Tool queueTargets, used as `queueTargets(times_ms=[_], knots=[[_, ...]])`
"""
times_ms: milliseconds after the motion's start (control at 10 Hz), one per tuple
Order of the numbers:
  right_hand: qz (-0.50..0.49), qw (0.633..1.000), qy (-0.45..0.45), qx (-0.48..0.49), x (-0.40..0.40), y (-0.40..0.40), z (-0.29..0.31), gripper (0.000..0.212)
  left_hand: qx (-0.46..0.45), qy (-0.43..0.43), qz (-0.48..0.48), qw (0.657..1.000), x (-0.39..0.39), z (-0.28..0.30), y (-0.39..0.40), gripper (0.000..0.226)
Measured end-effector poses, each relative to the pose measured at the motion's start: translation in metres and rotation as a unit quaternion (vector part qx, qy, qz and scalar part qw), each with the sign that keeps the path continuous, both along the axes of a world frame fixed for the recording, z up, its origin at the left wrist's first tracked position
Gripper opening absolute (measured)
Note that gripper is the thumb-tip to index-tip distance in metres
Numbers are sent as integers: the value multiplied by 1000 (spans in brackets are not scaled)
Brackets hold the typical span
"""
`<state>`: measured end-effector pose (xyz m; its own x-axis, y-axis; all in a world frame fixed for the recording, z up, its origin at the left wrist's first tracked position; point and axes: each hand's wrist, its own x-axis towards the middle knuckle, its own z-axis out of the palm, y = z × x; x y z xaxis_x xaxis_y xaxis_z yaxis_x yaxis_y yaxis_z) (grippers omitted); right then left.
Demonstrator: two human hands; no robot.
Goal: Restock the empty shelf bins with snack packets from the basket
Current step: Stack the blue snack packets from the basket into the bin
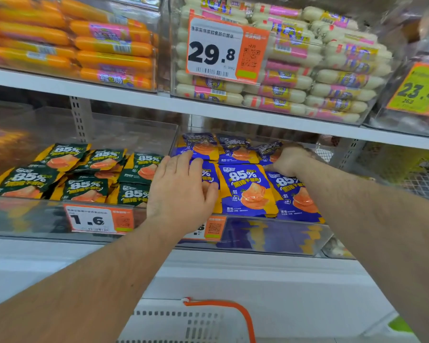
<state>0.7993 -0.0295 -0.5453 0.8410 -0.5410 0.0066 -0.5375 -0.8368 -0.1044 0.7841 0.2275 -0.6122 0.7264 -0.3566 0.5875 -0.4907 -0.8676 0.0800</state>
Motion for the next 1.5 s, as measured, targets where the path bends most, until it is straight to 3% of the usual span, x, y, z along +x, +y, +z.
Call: queueTargets(times_ms=[100, 400, 500, 700, 800, 900, 1000, 1200, 1400, 1500], knots=[[0, 1000, -9, 18, 5, -4, -5, 58, 3, 3, 4, 1000, 0, 0, 0, 60], [-34, 997, -47, -47, 13, 1, -12, 61, 3, 13, -4, 1000, -1, 1, 1, 68], [-21, 997, -77, -1, 11, -4, -10, 53, 6, 16, -5, 1000, -1, 2, 1, 69], [-47, 988, -126, -74, -14, 16, -7, 49, 2, 38, -33, 999, -2, 7, 3, 67], [-9, 975, -206, -83, -34, 38, -11, 39, -45, 64, -79, 994, -6, 14, 9, 56], [65, 949, -298, -80, -52, 67, -19, 22, -64, 12, -132, 989, -23, 17, 24, 41], [136, 914, -378, -62, -69, 107, -34, 15, -64, 18, -177, 982, -48, 11, 52, 39], [222, 876, -429, -12, -93, 184, -76, 12, -18, 195, -199, 960, -78, -22, 113, 33], [245, 880, -397, 93, -102, 236, -135, 14, -33, 341, -136, 929, -90, -54, 156, 30], [258, 888, -348, 154, -107, 259, -174, 13, 19, 398, -117, 910, -95, -75, 175, 31]])
